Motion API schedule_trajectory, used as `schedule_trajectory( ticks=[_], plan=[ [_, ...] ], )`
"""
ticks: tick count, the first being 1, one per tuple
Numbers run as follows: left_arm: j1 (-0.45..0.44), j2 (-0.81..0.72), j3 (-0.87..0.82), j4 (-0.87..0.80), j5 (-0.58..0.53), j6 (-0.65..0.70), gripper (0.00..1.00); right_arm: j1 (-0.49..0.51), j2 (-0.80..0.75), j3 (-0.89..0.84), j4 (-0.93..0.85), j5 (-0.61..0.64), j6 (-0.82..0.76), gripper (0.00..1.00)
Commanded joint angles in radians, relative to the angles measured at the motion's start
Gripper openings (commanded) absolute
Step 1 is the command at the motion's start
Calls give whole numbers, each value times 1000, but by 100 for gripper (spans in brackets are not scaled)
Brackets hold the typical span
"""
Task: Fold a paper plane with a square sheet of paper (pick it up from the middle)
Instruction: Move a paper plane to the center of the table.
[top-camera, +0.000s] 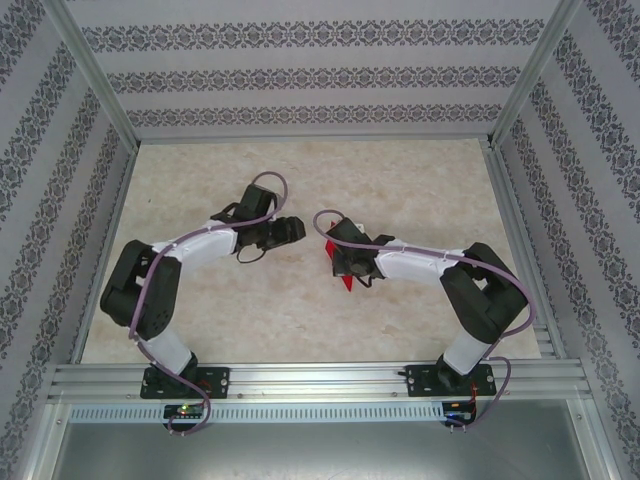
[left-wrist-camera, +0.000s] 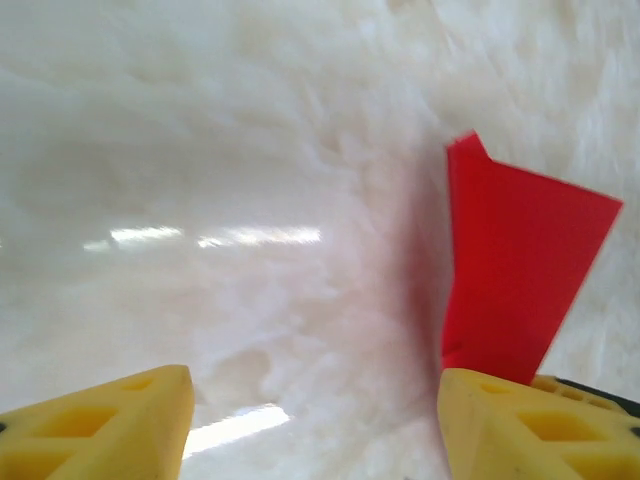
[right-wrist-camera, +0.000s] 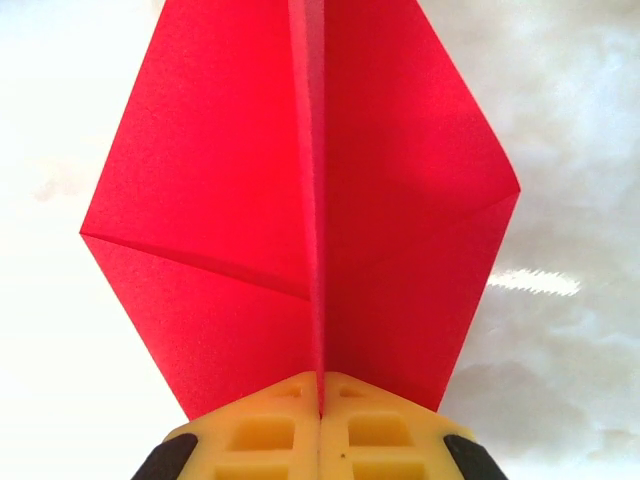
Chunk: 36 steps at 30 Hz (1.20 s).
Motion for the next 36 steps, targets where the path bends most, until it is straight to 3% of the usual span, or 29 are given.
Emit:
schedule_trajectory(
  ticks=[1,6,16,36],
  plan=[
    [29,-42,-9,-95,-128,-13,73,-15,24,42,18,64,-52,4],
    [48,-73,-27,-125,-196,-14,85,-14,57,48,64,91,-45,7],
    [58,-92,-54,-116,-216,-14,100,-13,82,18,112,92,-24,12],
    [85,-114,-66,-129,-207,-6,100,-12,157,-12,155,93,22,17]
  ],
)
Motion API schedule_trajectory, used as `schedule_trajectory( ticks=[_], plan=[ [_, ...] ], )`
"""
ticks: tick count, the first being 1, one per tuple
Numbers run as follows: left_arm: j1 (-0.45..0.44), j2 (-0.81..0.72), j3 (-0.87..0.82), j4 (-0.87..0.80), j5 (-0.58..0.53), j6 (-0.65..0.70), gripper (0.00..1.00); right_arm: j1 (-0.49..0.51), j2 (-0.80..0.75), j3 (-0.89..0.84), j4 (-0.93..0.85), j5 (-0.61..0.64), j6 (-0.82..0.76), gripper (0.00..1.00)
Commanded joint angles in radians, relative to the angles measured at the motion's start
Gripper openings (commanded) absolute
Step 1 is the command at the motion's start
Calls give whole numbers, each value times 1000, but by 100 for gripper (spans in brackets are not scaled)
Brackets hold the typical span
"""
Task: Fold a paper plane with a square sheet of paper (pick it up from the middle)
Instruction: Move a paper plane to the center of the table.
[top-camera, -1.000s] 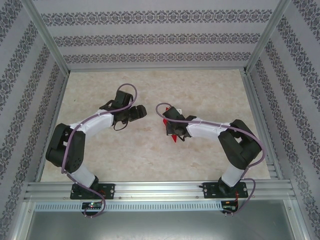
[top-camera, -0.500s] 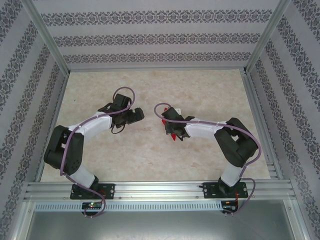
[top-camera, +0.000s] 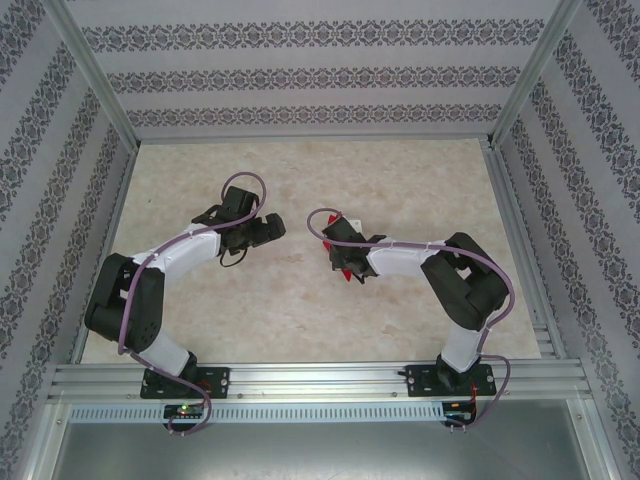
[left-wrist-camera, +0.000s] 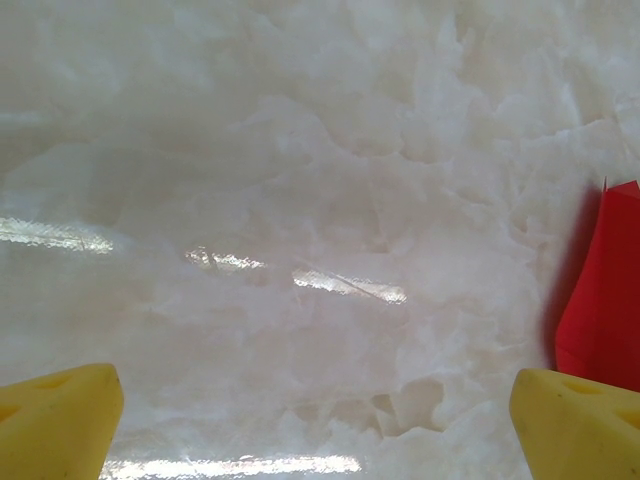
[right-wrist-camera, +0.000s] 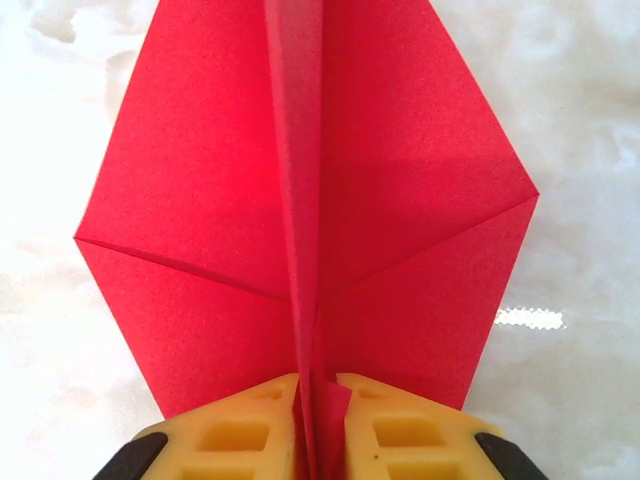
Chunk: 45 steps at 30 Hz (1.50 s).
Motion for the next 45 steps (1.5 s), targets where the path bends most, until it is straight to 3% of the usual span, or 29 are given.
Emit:
schedule_trajectory(
  ticks=[1,5,12,20,36,45],
  plan=[
    [18,-24,-9,-23,-8,4,100,-3,46,-27,9,15,28,17],
    [22,-24,-12,-22,-5,7,100,9,71,-41,16,34,31,17],
    [28,-24,-13,-25,-6,10,100,12,30,10,6,82,-1,9],
    [38,-44,-18,-37,-8,15,100,-58,80,187,1,3,-64,2],
    [50,-51,-13,-52,-40,47,100,-99,259,350,-59,-15,-80,10],
    [64,-54,85,-63,-88,82,100,-100,222,384,-121,-7,-54,22]
  ],
)
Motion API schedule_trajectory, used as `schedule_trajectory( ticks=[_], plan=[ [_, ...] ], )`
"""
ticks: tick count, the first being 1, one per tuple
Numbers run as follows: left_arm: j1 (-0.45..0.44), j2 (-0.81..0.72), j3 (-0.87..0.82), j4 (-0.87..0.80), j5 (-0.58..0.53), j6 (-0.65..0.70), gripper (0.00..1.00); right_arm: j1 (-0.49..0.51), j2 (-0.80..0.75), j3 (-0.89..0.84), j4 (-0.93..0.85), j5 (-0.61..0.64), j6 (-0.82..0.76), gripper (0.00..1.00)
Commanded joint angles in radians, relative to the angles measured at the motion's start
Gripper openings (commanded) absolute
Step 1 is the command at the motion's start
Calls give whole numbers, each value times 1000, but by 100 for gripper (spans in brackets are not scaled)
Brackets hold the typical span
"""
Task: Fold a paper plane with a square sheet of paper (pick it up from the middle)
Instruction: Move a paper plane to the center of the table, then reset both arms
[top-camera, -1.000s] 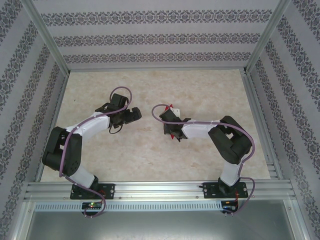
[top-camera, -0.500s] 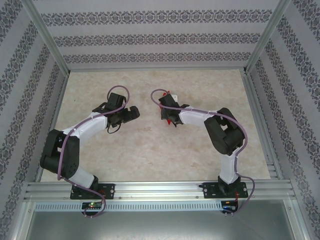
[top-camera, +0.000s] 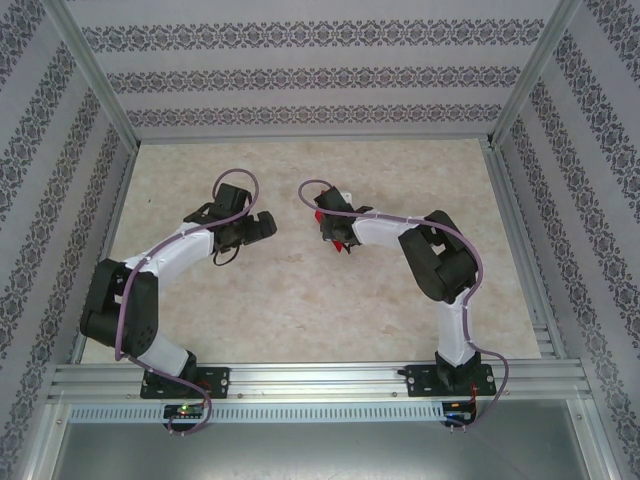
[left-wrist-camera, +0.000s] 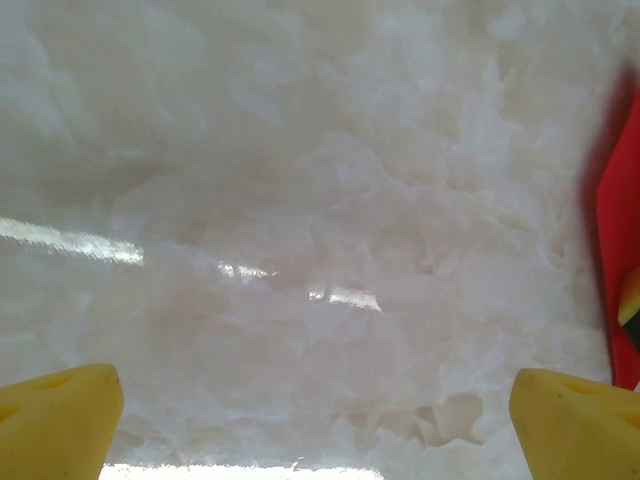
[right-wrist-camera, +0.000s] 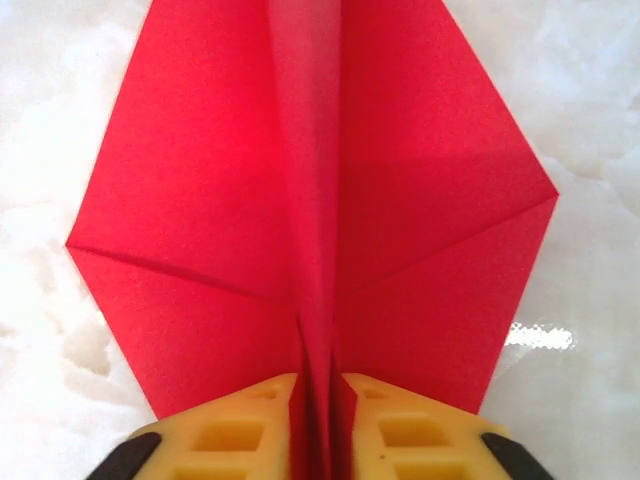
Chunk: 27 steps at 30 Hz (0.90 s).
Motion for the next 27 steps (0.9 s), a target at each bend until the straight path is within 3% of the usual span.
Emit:
schedule_trajectory(
  ticks=[1,10,18,23,27],
  plan=[
    [23,-27,74,2,-47,47,100,-5,-55,41,-60,5,12,25],
    [56,-101,159,-13,-255,160,100,-50,-381,-43,11,2,-19,65],
    [120,-195,21,85,-476,278,100,-262,-717,-320,129,173,-134,98],
    [174,-253,-162,234,-629,323,100,-415,-856,-514,214,302,-267,98],
    [217,-265,-277,340,-622,378,100,-529,-904,-679,370,341,-315,98]
  ],
)
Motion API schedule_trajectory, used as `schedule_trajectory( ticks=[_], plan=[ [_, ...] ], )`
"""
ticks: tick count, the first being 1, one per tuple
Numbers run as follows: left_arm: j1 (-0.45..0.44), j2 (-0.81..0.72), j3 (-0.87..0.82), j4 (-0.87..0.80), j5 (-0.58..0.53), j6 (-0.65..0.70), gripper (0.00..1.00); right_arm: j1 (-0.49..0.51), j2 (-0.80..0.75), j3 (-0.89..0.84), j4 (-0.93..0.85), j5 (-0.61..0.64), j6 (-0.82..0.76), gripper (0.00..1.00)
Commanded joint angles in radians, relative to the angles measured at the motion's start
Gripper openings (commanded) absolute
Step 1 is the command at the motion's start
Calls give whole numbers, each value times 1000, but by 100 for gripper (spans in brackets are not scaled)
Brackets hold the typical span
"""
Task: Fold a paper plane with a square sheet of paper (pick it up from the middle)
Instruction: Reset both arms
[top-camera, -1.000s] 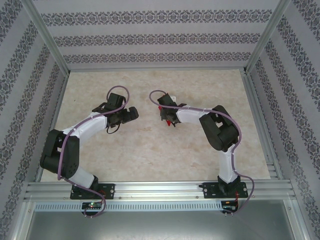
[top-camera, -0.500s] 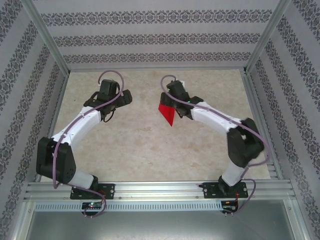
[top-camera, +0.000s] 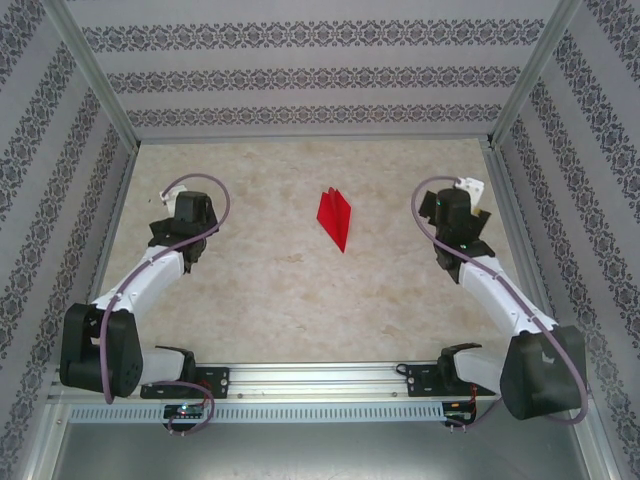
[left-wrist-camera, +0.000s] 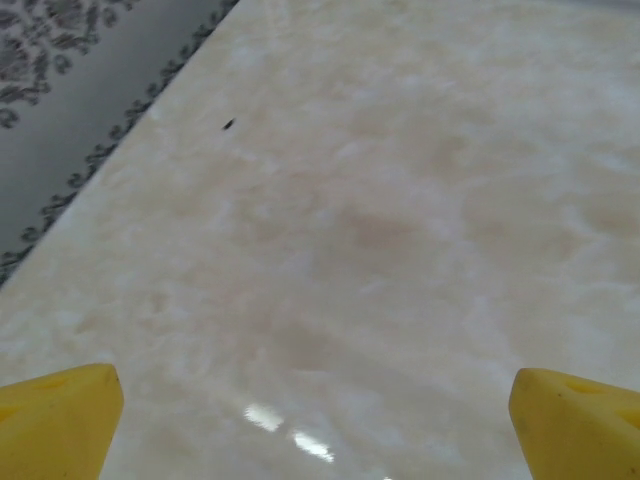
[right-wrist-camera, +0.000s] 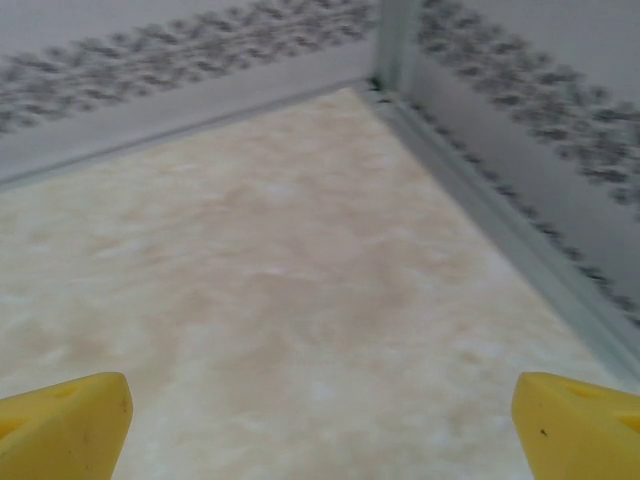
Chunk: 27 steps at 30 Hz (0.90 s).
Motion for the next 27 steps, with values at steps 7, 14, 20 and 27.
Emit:
schedule_trajectory(
  ticks=[7,14,20,27],
  plan=[
    [76,-22,-274,526,101,196,100,-87,93,-207,440,41,-170,98],
    [107,-9,-371,807,372,313,100,-99,184,-255,684,-137,-249,98],
    [140,63,-393,975,502,329,100,-113,277,-267,818,-289,-271,98],
    [147,167,-363,1019,616,360,100,-122,315,-297,903,-344,-277,98]
  ],
)
